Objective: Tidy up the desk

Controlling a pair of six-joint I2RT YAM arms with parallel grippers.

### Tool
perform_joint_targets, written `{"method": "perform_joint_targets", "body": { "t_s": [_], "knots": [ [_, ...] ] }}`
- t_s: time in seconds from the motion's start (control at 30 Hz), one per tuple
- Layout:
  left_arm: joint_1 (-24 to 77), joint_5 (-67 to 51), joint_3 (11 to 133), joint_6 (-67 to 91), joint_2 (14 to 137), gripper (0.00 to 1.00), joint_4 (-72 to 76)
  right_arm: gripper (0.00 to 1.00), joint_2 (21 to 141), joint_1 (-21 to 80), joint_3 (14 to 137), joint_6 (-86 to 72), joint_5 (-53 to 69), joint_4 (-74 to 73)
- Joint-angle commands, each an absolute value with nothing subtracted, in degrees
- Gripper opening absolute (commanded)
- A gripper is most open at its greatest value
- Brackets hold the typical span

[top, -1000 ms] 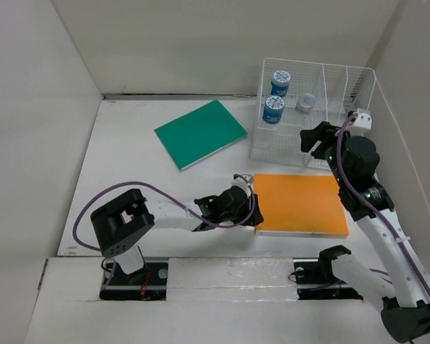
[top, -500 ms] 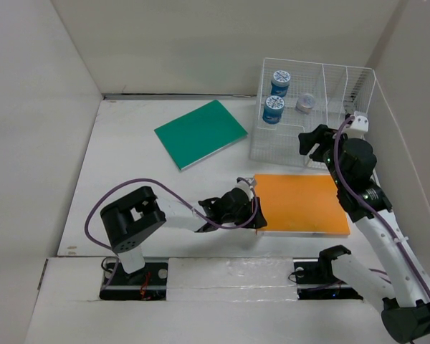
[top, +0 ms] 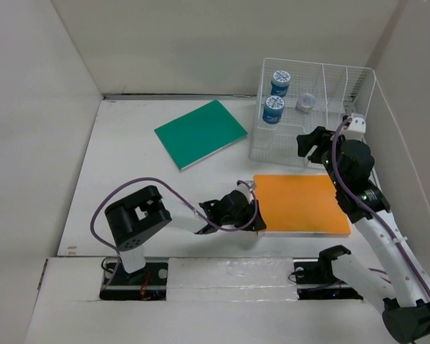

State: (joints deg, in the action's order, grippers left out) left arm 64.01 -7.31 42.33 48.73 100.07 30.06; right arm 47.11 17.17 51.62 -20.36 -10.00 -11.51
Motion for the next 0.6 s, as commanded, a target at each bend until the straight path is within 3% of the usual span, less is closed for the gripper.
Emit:
{"method": "perform_joint_targets", "body": {
  "t_s": [0.0,0.13,0.17,0.23,0.27,0.57],
  "knots": [
    [64.1,-9.8,41.6,49.7,100.4,0.37,35.0,0.70,46.7,18.2,51.3,-20.3,-10.3,-8.3],
    [64.1,-10.0,39.7,51.2,100.5,0.25,38.2,0.68,46.1,18.2,49.2,-21.0,-10.5,-7.7],
    [64.1,-9.7,39.4,51.5,100.6,0.16,39.9,0.67,45.8,18.2,48.7,-21.1,-10.1,-7.6],
    [64.1,-8.7,38.6,52.5,100.6,0.09,41.8,0.65,45.5,18.2,47.8,-21.5,-9.2,-7.2],
    [64.1,-8.4,38.2,52.9,100.7,0.00,42.6,0.65,45.3,18.9,46.9,-21.7,-9.1,-7.0],
    [64.1,-6.4,34.1,55.5,99.7,0.00,47.5,0.66,41.1,21.5,41.5,-23.1,-13.5,-8.7]
  ]
}}
